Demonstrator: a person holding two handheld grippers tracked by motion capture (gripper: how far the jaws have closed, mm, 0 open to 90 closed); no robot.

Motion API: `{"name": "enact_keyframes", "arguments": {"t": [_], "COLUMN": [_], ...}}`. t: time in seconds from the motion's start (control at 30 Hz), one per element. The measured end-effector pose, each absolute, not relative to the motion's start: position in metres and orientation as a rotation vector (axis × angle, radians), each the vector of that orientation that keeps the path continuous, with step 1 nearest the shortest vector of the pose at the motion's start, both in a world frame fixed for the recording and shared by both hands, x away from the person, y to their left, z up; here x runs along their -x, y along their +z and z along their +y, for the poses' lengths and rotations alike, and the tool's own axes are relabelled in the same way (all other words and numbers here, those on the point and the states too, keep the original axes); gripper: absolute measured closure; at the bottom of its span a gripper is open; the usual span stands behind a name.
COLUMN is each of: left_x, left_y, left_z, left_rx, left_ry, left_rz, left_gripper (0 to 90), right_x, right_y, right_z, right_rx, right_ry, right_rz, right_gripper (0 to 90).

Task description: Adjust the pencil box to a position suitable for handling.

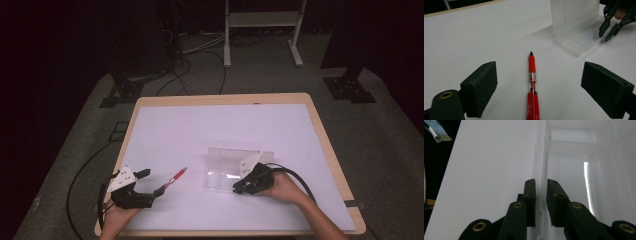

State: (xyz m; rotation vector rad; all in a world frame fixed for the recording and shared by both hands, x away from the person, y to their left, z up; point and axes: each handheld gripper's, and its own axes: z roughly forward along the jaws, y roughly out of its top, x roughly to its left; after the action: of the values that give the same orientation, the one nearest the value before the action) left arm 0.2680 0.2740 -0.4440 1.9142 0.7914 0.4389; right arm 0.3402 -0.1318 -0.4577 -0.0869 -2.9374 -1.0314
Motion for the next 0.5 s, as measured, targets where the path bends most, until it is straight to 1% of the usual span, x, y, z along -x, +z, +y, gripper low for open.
{"name": "enact_keyframes", "arguments": {"t": [0.23, 0.4, 0.5], "left_x": [-0.268, -0.269, -0.269], "left_y": [-0.445, -0.446, -0.447], "left_z": [0.272, 0.271, 0.271], "left_rx": [-1.922, -1.925, -1.925], "left_ry": [0.433, 0.43, 0.429], "left_rz": [0.783, 0.784, 0.784], "left_gripper": [13.1, 13.1, 13.1], "right_x": [-0.34, -0.338, -0.338], "right_y": [-0.453, -0.446, -0.443], "right_z": [-0.139, -0.152, -0.16], "right_rx": [0.146, 0.217, 0.254], "right_ry": [-1.102, -1.158, -1.18], "right_rz": [-2.918, -2.898, -2.89], "right_gripper": [57.5, 49.8, 47.0]}}
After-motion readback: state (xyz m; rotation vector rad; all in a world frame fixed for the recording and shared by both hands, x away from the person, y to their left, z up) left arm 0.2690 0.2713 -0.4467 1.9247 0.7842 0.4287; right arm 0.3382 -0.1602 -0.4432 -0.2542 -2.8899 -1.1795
